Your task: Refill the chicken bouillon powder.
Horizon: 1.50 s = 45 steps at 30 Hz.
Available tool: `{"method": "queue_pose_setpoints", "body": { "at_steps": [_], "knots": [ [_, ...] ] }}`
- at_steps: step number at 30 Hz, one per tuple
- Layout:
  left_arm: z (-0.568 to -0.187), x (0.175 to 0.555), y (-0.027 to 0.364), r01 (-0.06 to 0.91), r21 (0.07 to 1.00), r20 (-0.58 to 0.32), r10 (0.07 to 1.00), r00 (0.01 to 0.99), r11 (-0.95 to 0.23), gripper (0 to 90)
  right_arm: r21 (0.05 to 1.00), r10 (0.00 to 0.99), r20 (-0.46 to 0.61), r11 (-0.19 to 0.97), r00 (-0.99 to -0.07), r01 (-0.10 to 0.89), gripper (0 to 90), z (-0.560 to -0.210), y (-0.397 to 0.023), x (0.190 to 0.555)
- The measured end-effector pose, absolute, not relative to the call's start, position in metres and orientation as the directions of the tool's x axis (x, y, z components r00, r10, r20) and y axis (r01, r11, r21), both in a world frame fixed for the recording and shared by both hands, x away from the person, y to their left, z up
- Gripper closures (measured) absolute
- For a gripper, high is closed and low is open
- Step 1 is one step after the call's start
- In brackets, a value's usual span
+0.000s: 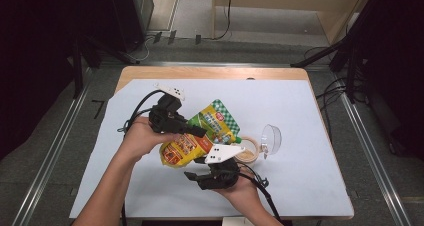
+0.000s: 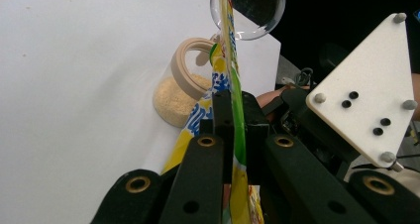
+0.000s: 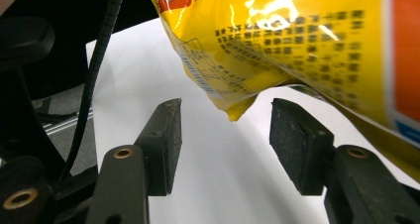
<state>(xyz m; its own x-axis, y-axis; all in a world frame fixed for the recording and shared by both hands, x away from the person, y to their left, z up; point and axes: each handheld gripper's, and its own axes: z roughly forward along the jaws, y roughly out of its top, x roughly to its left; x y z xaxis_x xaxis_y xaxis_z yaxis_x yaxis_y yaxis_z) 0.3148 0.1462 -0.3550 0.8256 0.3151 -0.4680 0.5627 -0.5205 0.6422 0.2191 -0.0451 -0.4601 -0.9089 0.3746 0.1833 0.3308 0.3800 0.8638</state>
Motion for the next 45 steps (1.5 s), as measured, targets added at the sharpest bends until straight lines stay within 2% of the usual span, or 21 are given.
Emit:
{"method": "queue_pose_setpoints", "body": {
  "at_steps": [8,21,31,45],
  "knots": [
    [-0.355,0.318,0.155,0.572,0.667,-0.483,0.307,0.820,-0.477,89.7,0.869,0.377,0.159,0.385,-0.912,0.311,46.8,-0.457,-0.047,0.218],
    [-0.359,0.333,0.174,0.595,0.704,-0.462,0.386,0.798,-0.388,89.7,0.864,0.375,0.161,0.394,-0.913,0.314,46.8,-0.459,-0.046,0.218],
    [-0.379,0.353,0.176,0.619,0.711,-0.454,0.453,0.767,-0.335,89.8,0.861,0.379,0.167,0.394,-0.910,0.322,46.9,-0.460,-0.046,0.219],
    [-0.407,0.365,0.170,0.629,0.713,-0.450,0.486,0.749,-0.310,89.7,0.861,0.383,0.174,0.389,-0.907,0.329,47.1,-0.459,-0.048,0.220]
  ]
}}
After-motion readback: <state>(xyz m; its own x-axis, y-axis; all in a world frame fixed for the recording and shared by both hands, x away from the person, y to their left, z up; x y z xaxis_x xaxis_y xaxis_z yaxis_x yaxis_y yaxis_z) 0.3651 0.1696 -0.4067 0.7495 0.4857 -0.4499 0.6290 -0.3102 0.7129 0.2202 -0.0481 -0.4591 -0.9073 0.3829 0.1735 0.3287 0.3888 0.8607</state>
